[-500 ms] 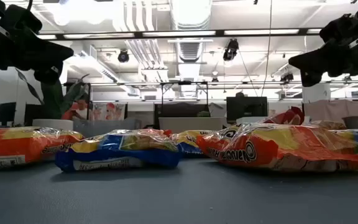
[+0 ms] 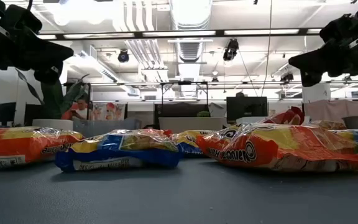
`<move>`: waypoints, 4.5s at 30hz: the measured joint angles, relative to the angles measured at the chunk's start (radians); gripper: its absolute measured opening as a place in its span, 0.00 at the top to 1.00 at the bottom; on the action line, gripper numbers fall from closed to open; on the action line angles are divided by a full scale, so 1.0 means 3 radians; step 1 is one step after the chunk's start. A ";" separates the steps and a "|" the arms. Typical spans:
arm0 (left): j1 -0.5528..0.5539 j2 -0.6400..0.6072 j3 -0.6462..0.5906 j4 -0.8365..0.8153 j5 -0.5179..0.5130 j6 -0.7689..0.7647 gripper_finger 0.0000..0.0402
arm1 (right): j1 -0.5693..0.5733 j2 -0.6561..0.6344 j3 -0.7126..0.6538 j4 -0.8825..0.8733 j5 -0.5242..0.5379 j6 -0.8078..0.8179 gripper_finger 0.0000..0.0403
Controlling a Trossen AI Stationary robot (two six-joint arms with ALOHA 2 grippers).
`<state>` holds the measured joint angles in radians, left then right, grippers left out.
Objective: Sort Maruchan noodles
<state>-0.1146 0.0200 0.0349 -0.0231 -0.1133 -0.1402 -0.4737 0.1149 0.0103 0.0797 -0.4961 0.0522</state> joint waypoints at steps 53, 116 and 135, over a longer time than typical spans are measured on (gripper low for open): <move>0.0000 0.0001 0.0000 0.0000 0.0001 -0.0001 1.00 | 0.0000 0.0000 0.0000 0.0000 -0.0001 0.0000 0.98; 0.0000 0.0001 0.0000 0.0000 0.0000 -0.0001 1.00 | 0.0000 -0.0001 -0.0001 0.0035 0.0927 0.1424 0.98; 0.0000 0.0000 0.0000 0.0000 -0.0001 0.0000 1.00 | 0.0000 -0.0001 -0.0001 0.0028 0.1230 0.1363 0.98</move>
<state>-0.1146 0.0202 0.0349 -0.0231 -0.1135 -0.1402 -0.4736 0.1146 0.0101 0.0880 -0.1272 0.4610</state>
